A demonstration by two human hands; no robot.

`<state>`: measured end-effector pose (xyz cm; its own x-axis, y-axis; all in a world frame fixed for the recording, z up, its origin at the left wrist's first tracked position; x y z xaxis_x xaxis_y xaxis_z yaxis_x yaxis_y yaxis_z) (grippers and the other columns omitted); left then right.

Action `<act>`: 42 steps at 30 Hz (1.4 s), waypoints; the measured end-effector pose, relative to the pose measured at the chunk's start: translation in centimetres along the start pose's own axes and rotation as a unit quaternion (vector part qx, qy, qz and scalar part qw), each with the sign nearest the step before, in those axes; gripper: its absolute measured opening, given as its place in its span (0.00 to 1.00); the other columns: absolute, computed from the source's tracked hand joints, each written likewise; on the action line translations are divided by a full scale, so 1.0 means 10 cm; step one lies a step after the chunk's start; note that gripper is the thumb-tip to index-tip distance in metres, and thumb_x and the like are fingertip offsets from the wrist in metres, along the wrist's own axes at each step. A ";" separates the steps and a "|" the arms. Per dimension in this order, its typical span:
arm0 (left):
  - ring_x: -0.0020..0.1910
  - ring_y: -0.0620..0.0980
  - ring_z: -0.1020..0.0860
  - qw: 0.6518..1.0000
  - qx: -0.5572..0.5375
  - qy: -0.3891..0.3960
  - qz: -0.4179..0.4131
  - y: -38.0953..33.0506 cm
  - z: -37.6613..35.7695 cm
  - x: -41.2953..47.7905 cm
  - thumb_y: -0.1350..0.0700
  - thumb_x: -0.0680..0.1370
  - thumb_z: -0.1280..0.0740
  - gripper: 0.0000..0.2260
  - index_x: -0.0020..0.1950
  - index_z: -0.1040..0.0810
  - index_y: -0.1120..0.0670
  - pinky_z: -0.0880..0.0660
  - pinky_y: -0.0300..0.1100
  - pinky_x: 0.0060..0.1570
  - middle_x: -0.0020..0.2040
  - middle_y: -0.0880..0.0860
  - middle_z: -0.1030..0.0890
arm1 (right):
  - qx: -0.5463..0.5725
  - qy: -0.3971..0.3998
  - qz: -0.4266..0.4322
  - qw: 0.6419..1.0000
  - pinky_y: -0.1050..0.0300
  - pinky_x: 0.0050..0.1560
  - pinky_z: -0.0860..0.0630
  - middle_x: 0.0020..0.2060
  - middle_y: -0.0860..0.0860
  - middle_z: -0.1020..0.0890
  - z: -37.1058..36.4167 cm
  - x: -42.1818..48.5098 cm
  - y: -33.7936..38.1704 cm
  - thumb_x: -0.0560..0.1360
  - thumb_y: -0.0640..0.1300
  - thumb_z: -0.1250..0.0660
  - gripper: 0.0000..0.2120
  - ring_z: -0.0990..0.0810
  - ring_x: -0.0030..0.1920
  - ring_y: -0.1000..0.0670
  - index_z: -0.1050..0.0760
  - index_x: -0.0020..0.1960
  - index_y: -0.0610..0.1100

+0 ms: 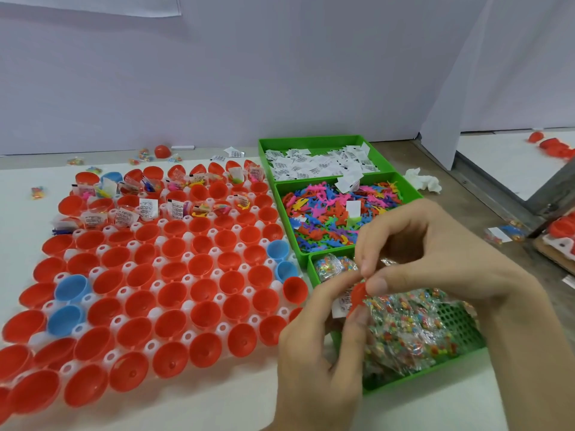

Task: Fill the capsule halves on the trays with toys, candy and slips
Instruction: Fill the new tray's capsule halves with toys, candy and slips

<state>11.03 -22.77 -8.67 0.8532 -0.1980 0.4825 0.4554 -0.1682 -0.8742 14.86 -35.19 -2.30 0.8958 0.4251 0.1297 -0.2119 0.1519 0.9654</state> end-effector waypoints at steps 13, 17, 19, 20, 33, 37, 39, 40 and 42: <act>0.37 0.47 0.17 1.000 0.011 0.018 -0.012 -0.03 -0.05 -0.04 0.53 0.78 0.34 0.17 0.65 0.27 0.39 0.19 0.44 0.35 0.43 0.43 0.17 | -0.041 -0.006 -0.028 0.999 0.63 0.36 0.27 0.34 0.46 0.18 0.04 -0.06 -0.01 0.65 0.37 0.20 0.15 0.23 0.33 0.52 0.20 0.48 0.47; 0.32 0.49 0.20 1.000 0.007 0.024 0.013 0.03 -0.06 -0.08 0.52 0.77 0.34 0.20 0.68 0.30 0.38 0.21 0.51 0.30 0.37 0.47 0.18 | -0.048 0.007 -0.043 0.998 0.62 0.37 0.25 0.35 0.45 0.18 0.00 -0.03 -0.06 0.66 0.37 0.20 0.15 0.22 0.35 0.48 0.19 0.50 0.47; 0.30 0.50 0.22 0.999 -0.001 0.030 0.018 0.03 -0.07 -0.09 0.52 0.77 0.34 0.21 0.69 0.31 0.38 0.23 0.52 0.29 0.36 0.48 0.19 | -0.059 0.013 -0.047 0.997 0.61 0.39 0.24 0.38 0.45 0.17 -0.02 -0.03 -0.07 0.67 0.37 0.20 0.16 0.21 0.37 0.47 0.19 0.51 0.46; 0.29 0.50 0.22 0.999 -0.004 0.033 0.018 0.03 -0.08 -0.08 0.52 0.78 0.34 0.21 0.69 0.32 0.38 0.23 0.51 0.29 0.36 0.48 0.18 | -0.067 0.015 -0.050 0.996 0.60 0.41 0.23 0.40 0.46 0.17 -0.03 -0.02 -0.08 0.67 0.38 0.20 0.16 0.20 0.38 0.48 0.19 0.52 0.46; 0.36 0.50 0.18 0.999 -0.051 0.004 0.017 0.04 -0.04 -0.03 0.54 0.77 0.32 0.17 0.63 0.30 0.39 0.20 0.40 0.39 0.43 0.47 0.16 | -0.032 -0.021 -0.001 0.999 0.58 0.44 0.21 0.39 0.47 0.16 0.00 0.01 0.01 0.67 0.37 0.23 0.10 0.17 0.40 0.47 0.19 0.46 0.42; 0.39 0.50 0.16 0.996 -0.083 -0.005 0.020 0.05 -0.03 -0.02 0.56 0.77 0.33 0.14 0.58 0.28 0.40 0.20 0.38 0.41 0.47 0.46 0.16 | -0.023 -0.049 0.003 0.999 0.59 0.44 0.20 0.38 0.47 0.16 0.05 0.01 0.02 0.65 0.36 0.23 0.10 0.16 0.40 0.49 0.18 0.45 0.44; 0.40 0.50 0.15 0.995 -0.092 -0.009 0.021 0.05 -0.03 -0.02 0.56 0.77 0.33 0.14 0.57 0.29 0.38 0.20 0.37 0.40 0.47 0.46 0.15 | -0.018 -0.057 0.007 0.998 0.60 0.42 0.20 0.38 0.47 0.16 0.07 0.00 0.02 0.65 0.36 0.22 0.10 0.16 0.39 0.49 0.18 0.44 0.44; 0.40 0.50 0.14 0.995 -0.095 -0.010 0.019 0.05 -0.03 -0.02 0.56 0.77 0.33 0.14 0.56 0.29 0.38 0.20 0.37 0.41 0.47 0.46 0.15 | -0.012 -0.062 0.009 0.998 0.60 0.41 0.20 0.37 0.47 0.16 0.08 -0.01 0.02 0.64 0.36 0.22 0.10 0.16 0.38 0.49 0.18 0.44 0.45; 0.41 0.49 0.14 0.996 -0.091 -0.010 0.014 0.04 -0.03 -0.02 0.56 0.77 0.34 0.14 0.55 0.30 0.37 0.20 0.38 0.42 0.47 0.46 0.15 | -0.001 -0.068 0.012 0.998 0.62 0.40 0.21 0.36 0.47 0.16 0.10 -0.02 0.02 0.64 0.36 0.22 0.10 0.16 0.37 0.50 0.18 0.43 0.45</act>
<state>10.96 -23.08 -9.06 0.8703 -0.1856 0.4562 0.3804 -0.3349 -0.8621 15.01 -36.10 -1.91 0.9352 0.3030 0.1832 -0.2351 0.1444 0.9612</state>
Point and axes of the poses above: each hand's wrist, its own x-axis towards the middle knuckle, its own z-axis out of the back of the hand, y = z × x, the point moved 8 cm from there along x, towards the middle knuckle
